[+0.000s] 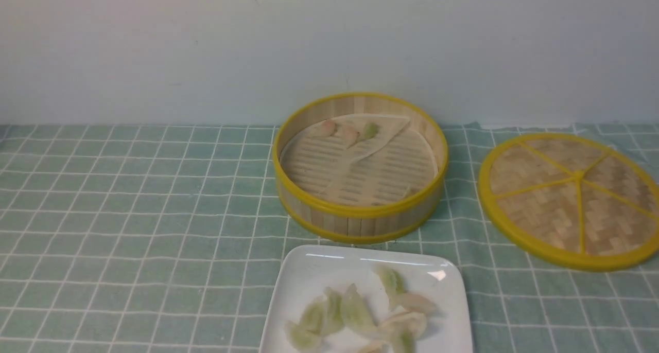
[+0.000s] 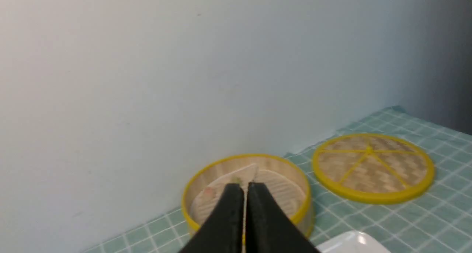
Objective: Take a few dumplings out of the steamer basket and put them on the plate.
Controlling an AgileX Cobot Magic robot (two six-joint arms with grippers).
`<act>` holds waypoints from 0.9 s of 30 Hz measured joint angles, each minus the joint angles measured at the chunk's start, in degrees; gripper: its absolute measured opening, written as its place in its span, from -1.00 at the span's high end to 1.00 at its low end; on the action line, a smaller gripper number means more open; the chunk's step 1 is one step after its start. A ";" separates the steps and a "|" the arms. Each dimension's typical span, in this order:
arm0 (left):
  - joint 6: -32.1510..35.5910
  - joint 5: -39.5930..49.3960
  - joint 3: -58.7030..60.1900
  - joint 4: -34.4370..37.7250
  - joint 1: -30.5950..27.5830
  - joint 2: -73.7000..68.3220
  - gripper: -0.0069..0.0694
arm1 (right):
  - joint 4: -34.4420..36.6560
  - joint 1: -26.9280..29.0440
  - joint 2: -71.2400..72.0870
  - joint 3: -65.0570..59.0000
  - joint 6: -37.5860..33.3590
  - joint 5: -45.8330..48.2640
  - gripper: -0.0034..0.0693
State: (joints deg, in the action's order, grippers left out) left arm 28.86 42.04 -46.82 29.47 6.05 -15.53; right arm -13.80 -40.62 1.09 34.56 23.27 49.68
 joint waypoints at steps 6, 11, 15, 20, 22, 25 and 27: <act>-13.87 -10.91 17.05 -18.23 0.00 5.76 0.83 | 0.00 0.00 0.00 0.00 0.00 0.06 0.95; -21.70 -14.57 31.21 -29.79 0.00 11.97 0.83 | 0.00 0.00 0.00 0.00 0.00 0.06 0.95; -23.16 -15.23 40.05 -32.50 -0.56 15.69 0.83 | 0.00 0.00 0.00 0.00 0.00 0.06 0.95; -23.85 -15.62 46.23 -32.00 -3.98 16.21 0.83 | 0.05 0.00 0.00 0.00 0.00 0.16 0.95; -24.16 -16.10 47.53 -31.56 -4.38 16.21 0.83 | 0.05 0.00 0.00 0.00 0.00 0.16 0.95; -24.44 -18.73 47.99 -29.96 -4.38 16.21 0.83 | 0.05 0.00 0.00 0.00 0.00 0.23 0.95; -24.44 -19.80 48.19 -28.92 -4.38 16.21 0.83 | 0.05 0.00 0.00 0.00 0.00 0.28 0.95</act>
State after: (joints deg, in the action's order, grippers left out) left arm 4.42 22.24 1.37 0.55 1.68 0.67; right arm -13.75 -40.62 1.09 34.56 23.27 49.97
